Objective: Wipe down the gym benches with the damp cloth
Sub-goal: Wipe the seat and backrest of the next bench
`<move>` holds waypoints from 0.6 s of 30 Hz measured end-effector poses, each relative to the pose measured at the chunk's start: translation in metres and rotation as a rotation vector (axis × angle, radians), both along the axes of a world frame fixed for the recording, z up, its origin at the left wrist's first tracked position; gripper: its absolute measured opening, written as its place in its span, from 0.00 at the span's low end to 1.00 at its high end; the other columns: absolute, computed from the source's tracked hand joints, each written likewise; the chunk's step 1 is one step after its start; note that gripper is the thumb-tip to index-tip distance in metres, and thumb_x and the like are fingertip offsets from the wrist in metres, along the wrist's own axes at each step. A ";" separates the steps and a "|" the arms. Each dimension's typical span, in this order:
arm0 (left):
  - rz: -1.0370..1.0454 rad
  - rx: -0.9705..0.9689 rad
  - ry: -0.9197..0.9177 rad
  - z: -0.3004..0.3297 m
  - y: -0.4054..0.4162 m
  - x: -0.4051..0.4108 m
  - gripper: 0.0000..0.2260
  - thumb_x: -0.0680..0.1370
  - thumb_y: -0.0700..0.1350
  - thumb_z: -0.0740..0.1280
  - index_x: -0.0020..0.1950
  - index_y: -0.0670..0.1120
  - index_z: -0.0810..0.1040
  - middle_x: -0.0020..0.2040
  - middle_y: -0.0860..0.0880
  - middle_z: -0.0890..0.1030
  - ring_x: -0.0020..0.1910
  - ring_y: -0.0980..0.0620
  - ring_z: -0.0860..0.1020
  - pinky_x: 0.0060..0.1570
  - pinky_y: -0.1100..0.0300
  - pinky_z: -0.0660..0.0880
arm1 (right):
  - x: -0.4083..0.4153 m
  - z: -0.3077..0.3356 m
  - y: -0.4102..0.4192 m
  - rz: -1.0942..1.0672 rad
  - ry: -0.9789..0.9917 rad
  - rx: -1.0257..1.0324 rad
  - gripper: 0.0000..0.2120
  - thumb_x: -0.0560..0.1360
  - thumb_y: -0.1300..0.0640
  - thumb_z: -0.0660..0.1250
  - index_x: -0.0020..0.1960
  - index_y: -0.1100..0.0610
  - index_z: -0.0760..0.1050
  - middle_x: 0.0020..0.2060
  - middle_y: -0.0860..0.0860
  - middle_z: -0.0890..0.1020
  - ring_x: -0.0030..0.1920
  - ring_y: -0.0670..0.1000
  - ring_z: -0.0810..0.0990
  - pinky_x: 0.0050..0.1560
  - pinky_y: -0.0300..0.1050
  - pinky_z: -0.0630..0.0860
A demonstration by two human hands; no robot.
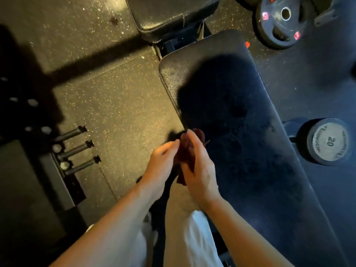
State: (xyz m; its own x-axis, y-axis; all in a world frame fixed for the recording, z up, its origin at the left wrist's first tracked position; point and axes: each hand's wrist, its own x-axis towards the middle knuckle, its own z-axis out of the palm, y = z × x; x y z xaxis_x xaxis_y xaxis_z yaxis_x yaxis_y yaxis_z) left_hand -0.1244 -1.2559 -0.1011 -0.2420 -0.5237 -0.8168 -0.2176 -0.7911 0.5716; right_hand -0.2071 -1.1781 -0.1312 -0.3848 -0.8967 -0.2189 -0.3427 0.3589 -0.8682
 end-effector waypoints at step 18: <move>0.131 -0.428 -0.004 0.227 0.124 0.194 0.10 0.80 0.44 0.63 0.44 0.40 0.75 0.29 0.46 0.78 0.26 0.53 0.76 0.28 0.64 0.74 | 0.127 0.232 0.061 0.390 0.072 -0.114 0.08 0.65 0.61 0.77 0.42 0.54 0.81 0.39 0.46 0.76 0.43 0.51 0.76 0.49 0.55 0.74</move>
State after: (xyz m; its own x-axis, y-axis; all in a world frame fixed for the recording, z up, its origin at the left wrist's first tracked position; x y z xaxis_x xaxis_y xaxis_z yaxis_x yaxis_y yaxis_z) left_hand 0.0695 -1.1317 0.1263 -0.1484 -0.8407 -0.5207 -0.1344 -0.5045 0.8529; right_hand -0.0806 -1.1175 0.1006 -0.0223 -0.9953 -0.0943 -0.4954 0.0930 -0.8637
